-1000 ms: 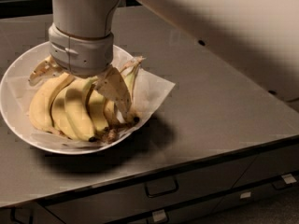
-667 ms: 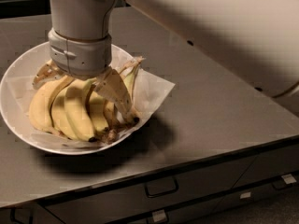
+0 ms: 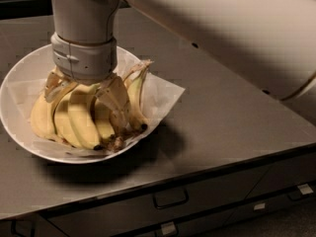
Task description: Pick banana from white bowl
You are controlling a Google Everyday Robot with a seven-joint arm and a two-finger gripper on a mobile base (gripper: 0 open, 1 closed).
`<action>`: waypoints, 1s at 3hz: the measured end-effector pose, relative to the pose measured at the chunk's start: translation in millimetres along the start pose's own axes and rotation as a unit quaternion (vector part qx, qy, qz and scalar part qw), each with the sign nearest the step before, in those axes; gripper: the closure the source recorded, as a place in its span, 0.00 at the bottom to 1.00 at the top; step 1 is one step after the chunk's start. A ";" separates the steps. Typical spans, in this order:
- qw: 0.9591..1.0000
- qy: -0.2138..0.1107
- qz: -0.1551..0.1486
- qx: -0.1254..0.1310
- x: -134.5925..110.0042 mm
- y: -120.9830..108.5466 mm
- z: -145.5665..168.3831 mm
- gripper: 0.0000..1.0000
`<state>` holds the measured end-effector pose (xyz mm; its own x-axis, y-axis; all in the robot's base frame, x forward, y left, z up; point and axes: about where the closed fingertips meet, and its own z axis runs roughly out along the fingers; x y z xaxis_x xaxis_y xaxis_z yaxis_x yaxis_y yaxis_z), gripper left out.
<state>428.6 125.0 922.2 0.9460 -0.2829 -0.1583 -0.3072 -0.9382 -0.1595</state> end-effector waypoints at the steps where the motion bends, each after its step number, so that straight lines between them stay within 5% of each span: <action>1: 1.000 0.000 0.000 0.000 0.0 0.0 0.0 0.32; 3: 1.000 0.000 0.000 0.000 0.0 0.0 0.0 0.39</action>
Offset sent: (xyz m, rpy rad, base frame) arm 0.0000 0.0000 0.0000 0.0000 0.0000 0.0000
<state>428.6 125.0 922.2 0.9460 -0.2829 -0.1583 -0.3072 -0.9382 -0.1596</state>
